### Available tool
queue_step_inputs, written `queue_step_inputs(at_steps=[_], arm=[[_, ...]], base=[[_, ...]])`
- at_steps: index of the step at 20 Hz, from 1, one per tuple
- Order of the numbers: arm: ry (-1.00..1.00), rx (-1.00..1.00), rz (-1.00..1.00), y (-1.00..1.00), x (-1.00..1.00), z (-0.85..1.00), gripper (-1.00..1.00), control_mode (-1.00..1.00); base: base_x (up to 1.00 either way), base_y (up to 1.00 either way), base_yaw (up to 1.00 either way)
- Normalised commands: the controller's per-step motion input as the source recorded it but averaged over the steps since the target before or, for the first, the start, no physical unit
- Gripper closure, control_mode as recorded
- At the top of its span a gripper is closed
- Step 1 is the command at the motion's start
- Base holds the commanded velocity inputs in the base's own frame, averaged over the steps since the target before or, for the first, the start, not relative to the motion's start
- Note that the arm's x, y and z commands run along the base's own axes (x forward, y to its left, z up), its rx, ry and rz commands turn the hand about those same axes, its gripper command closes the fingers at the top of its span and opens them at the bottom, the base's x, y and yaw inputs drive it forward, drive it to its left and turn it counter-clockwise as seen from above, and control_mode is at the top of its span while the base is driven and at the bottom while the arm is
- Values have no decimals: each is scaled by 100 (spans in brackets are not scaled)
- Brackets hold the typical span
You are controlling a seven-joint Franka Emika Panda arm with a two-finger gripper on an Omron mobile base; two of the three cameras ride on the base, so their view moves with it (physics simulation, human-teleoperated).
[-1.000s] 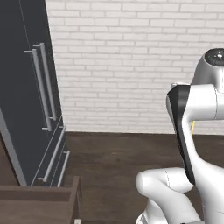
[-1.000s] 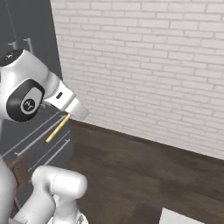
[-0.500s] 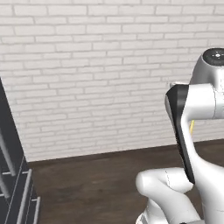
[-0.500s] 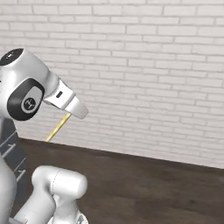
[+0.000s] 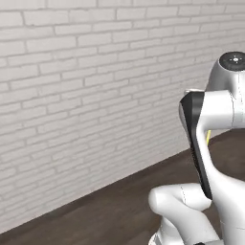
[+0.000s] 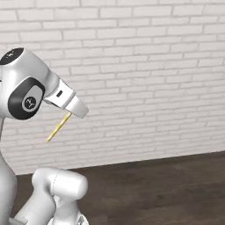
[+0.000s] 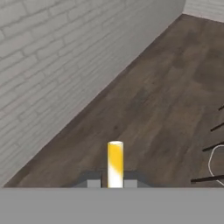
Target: Take a straw from the drawer in front and place it inside the glass cup on the dining counter.
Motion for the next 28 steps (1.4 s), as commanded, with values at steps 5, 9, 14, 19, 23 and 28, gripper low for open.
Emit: queue_step_inputs(at_steps=[5,9,14,19,23,28], arm=[[0,0,0,0,0,0,100,100],[0,0,0,0,0,0,100,100],[0,0,0,0,0,0,100,100],[0,0,0,0,0,0,100,100],[0,0,0,0,0,0,100,100],[0,0,0,0,0,0,100,100]], base=[[66,0,-63],[70,0,-61],[70,0,-61],[67,0,-62],[67,0,-62],[69,0,-61]])
